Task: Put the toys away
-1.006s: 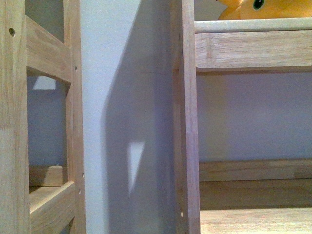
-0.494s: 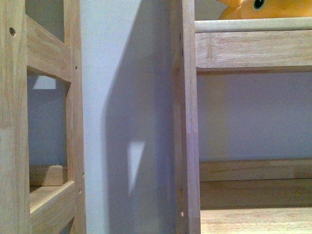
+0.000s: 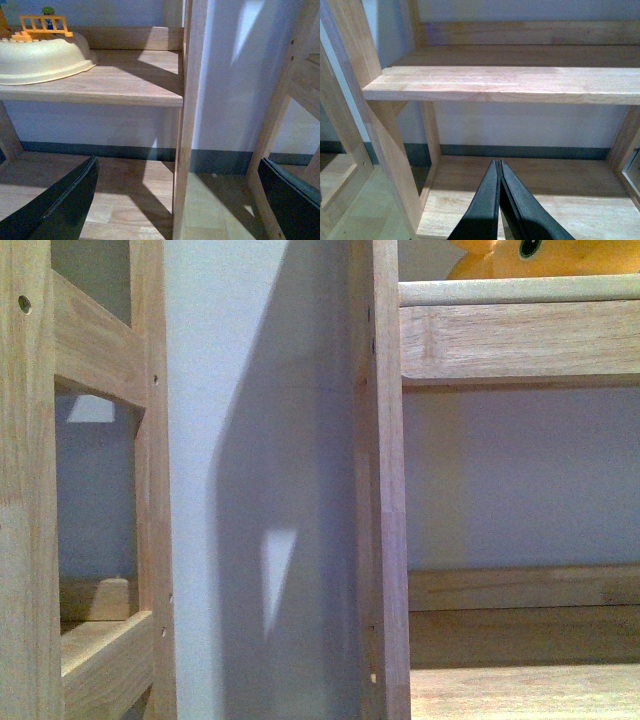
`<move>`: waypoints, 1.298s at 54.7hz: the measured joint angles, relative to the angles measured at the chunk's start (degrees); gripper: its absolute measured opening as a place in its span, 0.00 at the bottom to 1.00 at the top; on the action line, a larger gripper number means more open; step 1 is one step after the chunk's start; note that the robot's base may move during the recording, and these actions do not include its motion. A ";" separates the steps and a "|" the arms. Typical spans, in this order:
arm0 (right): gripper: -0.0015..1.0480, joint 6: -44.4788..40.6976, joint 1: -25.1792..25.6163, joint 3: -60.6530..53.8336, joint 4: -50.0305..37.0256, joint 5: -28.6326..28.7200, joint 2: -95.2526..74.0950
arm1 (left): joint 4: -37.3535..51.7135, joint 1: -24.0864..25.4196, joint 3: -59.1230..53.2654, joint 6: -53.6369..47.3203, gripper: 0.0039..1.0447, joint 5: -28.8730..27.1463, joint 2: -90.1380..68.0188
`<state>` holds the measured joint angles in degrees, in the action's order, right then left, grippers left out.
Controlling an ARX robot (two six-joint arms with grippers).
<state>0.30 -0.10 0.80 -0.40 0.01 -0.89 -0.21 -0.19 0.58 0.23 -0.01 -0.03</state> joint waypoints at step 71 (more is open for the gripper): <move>0.94 -0.11 0.00 0.00 0.26 0.02 0.42 | 0.00 0.00 0.00 0.00 0.94 0.00 0.00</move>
<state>0.19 -0.10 0.80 -0.14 0.03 -0.47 -0.21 -0.19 0.58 0.23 -0.01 -0.03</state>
